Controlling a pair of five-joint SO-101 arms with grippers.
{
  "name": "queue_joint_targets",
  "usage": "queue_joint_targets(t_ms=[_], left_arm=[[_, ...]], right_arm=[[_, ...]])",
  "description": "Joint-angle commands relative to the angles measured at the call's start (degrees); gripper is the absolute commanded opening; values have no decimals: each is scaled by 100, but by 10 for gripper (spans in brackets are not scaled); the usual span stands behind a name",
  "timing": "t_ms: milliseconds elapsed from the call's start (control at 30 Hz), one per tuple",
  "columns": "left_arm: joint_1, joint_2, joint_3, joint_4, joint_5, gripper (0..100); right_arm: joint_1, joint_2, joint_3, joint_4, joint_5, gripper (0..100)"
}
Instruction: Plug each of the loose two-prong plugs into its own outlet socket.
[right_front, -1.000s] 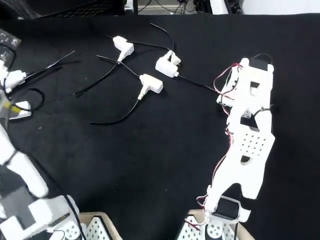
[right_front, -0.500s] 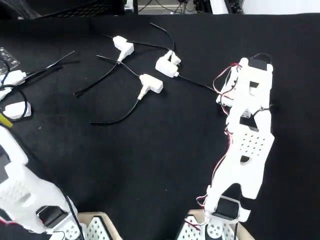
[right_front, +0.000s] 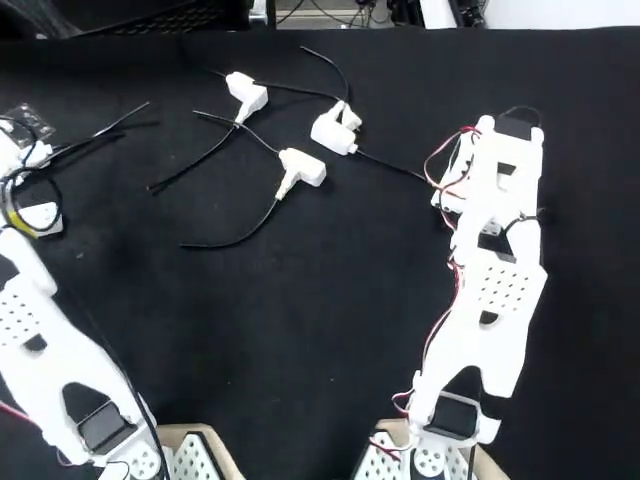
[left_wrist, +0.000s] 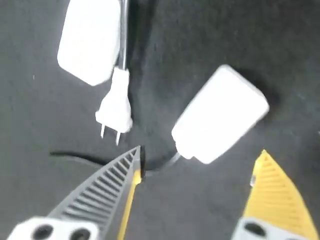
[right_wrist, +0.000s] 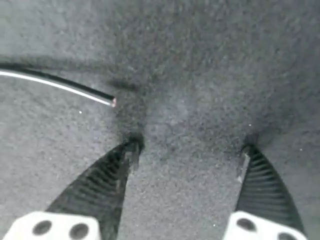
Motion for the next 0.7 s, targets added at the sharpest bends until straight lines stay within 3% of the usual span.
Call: queue_joint_targets(t_ms=[0, 400, 567, 667], left_arm=[[242, 563, -1112, -26, -765, 343], [409, 1758, -2062, 905, -730, 342], [374, 1820, -2062, 914, -290, 342], [382, 1820, -2053, 1002, -281, 284]], right_arm=[[-114, 31, 215, -18, -26, 307], [-123, 31, 215, -26, -26, 307], [-149, 13, 312, -123, -26, 307], [-149, 13, 312, -132, -26, 307]])
